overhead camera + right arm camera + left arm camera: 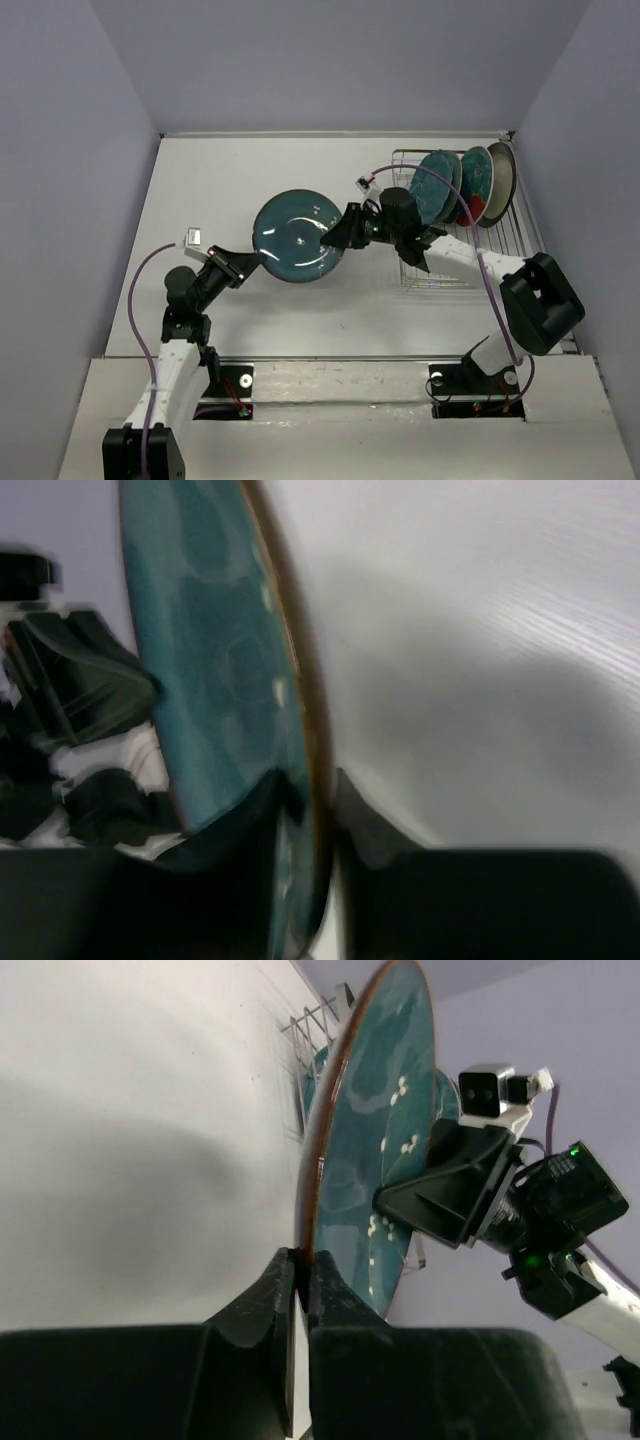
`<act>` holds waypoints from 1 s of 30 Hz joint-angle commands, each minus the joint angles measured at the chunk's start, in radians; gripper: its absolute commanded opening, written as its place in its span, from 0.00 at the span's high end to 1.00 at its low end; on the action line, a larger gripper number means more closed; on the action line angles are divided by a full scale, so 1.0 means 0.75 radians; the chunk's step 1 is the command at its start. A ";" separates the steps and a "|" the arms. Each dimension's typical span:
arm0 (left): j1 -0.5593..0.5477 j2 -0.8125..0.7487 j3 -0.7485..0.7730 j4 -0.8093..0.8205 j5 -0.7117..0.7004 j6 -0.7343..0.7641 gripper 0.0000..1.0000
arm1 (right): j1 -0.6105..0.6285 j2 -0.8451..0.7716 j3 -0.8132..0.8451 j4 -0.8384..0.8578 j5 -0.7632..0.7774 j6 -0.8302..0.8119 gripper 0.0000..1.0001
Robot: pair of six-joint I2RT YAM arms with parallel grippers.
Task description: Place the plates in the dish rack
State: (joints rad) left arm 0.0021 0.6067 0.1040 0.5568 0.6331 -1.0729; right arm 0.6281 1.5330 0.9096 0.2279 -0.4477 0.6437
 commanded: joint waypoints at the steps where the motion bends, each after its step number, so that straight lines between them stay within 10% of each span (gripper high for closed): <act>1: -0.036 -0.015 0.150 0.260 0.144 -0.012 0.76 | 0.001 -0.025 0.029 0.207 -0.021 0.054 0.93; 2: -0.036 -0.001 0.190 0.177 0.144 0.015 0.45 | 0.001 -0.064 0.019 0.216 0.006 0.054 0.93; 5: -0.036 0.025 0.309 -0.026 0.152 0.170 0.03 | 0.001 -0.162 0.008 0.157 0.163 0.027 0.93; 14: -0.042 0.001 0.796 -0.854 -0.075 0.931 0.01 | -0.173 -0.516 0.231 -0.420 1.166 -0.387 0.93; 30: -0.111 -0.044 0.710 -0.869 -0.181 1.007 0.01 | -0.424 -0.271 0.419 -0.406 1.530 -0.574 0.93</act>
State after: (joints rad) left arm -0.0635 0.5808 0.6445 -0.1173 0.4957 -0.3431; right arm 0.3115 1.3254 1.1206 -0.2615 0.6167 0.2462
